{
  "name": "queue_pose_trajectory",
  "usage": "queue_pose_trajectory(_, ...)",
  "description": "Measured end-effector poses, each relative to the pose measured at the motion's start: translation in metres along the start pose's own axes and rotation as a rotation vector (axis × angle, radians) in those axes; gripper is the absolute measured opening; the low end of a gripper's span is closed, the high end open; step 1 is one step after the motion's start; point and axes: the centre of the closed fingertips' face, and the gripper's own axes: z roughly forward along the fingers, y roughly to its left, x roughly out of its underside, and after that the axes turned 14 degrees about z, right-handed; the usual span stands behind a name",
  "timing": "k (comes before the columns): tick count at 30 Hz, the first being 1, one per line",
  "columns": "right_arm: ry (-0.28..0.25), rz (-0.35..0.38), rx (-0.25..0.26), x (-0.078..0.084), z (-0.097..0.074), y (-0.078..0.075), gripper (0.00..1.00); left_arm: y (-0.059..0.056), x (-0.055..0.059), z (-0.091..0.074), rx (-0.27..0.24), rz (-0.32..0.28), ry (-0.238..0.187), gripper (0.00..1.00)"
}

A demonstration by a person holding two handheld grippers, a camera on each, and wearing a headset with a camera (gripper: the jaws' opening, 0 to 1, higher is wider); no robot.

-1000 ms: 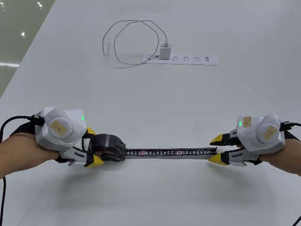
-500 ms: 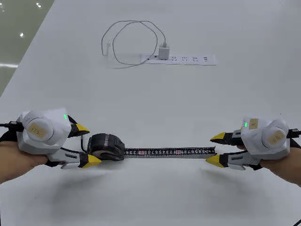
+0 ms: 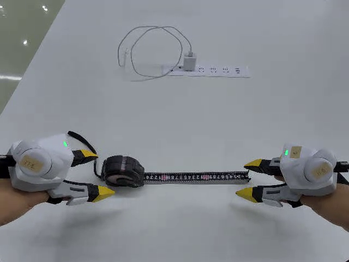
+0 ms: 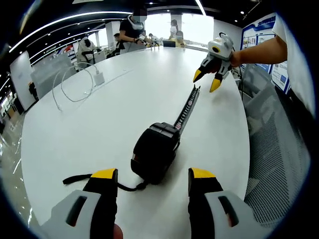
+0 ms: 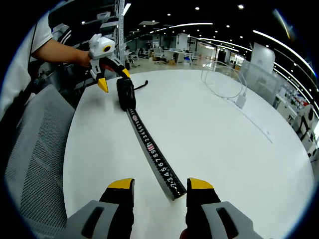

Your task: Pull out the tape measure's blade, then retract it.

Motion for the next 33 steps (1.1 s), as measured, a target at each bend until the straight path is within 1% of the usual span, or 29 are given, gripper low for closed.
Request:
queue_pose_trajectory(3,-0.009,0.007,0.01,0.0,-0.002,0.002,0.41,-0.001,-0.001,-0.003,-0.017,-0.012,-0.014,0.55)
queue_pose_trajectory(5,-0.017,0.022,0.02,0.001,-0.004,0.004,0.43,-0.001,-0.001,-0.005,-0.039,-0.028,-0.025,0.57)
queue_pose_trajectory(7,-0.022,0.037,0.033,0.002,-0.007,0.004,0.47,-0.004,-0.002,-0.008,-0.046,-0.048,-0.035,0.59)
queue_pose_trajectory(9,-0.031,0.045,0.036,0.003,-0.009,0.007,0.48,-0.006,-0.002,-0.011,-0.06,-0.053,-0.043,0.61)
queue_pose_trajectory(12,-0.042,0.057,0.055,0.004,-0.012,0.008,0.53,-0.008,0.001,-0.014,-0.076,-0.071,-0.042,0.65)
queue_pose_trajectory(14,-0.063,0.07,0.066,0.002,-0.014,0.009,0.53,-0.01,0.001,-0.017,-0.076,-0.097,-0.056,0.67)
queue_pose_trajectory(16,-0.064,0.076,0.066,0.003,-0.014,0.011,0.54,-0.011,0.0,-0.019,-0.09,-0.093,-0.063,0.68)
queue_pose_trajectory(19,-0.07,0.082,0.072,0.001,-0.015,0.014,0.57,-0.017,0.0,-0.023,-0.087,-0.114,-0.075,0.71)
queue_pose_trajectory(21,-0.075,0.085,0.075,0.0,-0.016,0.015,0.58,-0.019,0.001,-0.025,-0.094,-0.115,-0.077,0.72)
queue_pose_trajectory(22,-0.078,0.088,0.079,0.0,-0.017,0.016,0.59,-0.02,0.001,-0.026,-0.096,-0.131,-0.083,0.72)
queue_pose_trajectory(24,-0.08,0.094,0.084,0.001,-0.019,0.017,0.61,-0.023,0.001,-0.029,-0.105,-0.139,-0.089,0.73)
queue_pose_trajectory(27,-0.084,0.105,0.085,0.003,-0.02,0.02,0.64,-0.027,0.003,-0.031,-0.11,-0.145,-0.091,0.74)
queue_pose_trajectory(29,-0.088,0.11,0.09,0.004,-0.022,0.023,0.65,-0.028,0.005,-0.034,-0.124,-0.148,-0.088,0.74)
queue_pose_trajectory(31,-0.089,0.119,0.088,0.005,-0.023,0.024,0.66,-0.029,0.005,-0.035,-0.131,-0.157,-0.097,0.74)
queue_pose_trajectory(33,-0.094,0.123,0.101,0.005,-0.026,0.023,0.68,-0.031,0.007,-0.036,-0.137,-0.161,-0.095,0.75)
